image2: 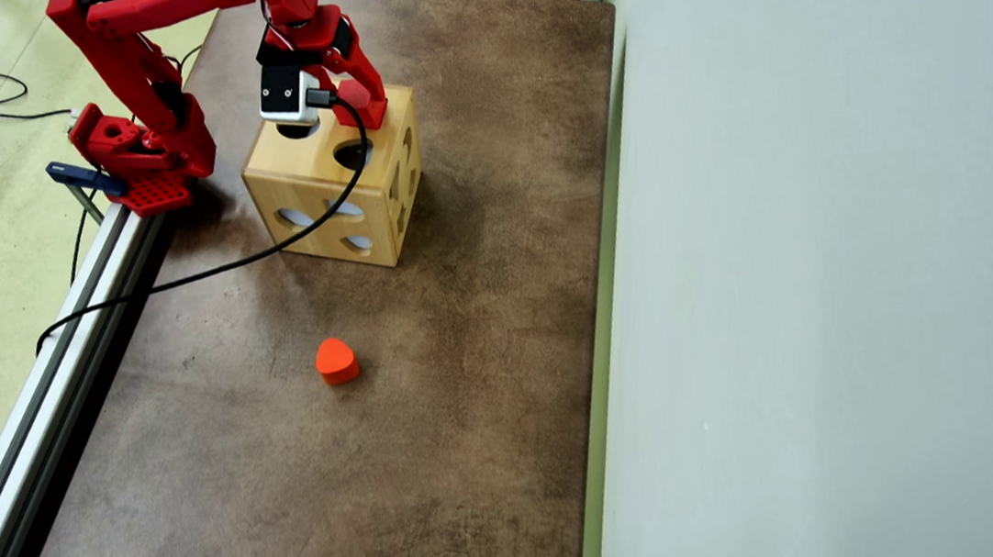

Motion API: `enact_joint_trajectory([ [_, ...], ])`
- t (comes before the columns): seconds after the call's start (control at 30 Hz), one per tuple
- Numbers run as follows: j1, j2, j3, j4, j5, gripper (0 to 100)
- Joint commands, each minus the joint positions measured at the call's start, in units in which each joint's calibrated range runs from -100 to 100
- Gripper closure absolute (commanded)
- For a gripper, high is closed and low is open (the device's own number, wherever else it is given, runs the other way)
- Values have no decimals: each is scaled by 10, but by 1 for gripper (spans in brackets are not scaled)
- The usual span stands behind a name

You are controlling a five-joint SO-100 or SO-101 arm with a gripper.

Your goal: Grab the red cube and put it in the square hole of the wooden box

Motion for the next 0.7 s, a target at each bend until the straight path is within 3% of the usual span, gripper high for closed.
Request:
enact_joint_trajectory([
  [0.0,8,6,8,11,-1,95],
  [0.3,13,-34,-1,1,0,94],
  [0.5,12,-33,8,-41,14,76],
  [0.67,12,-38,36,-44,18,74],
])
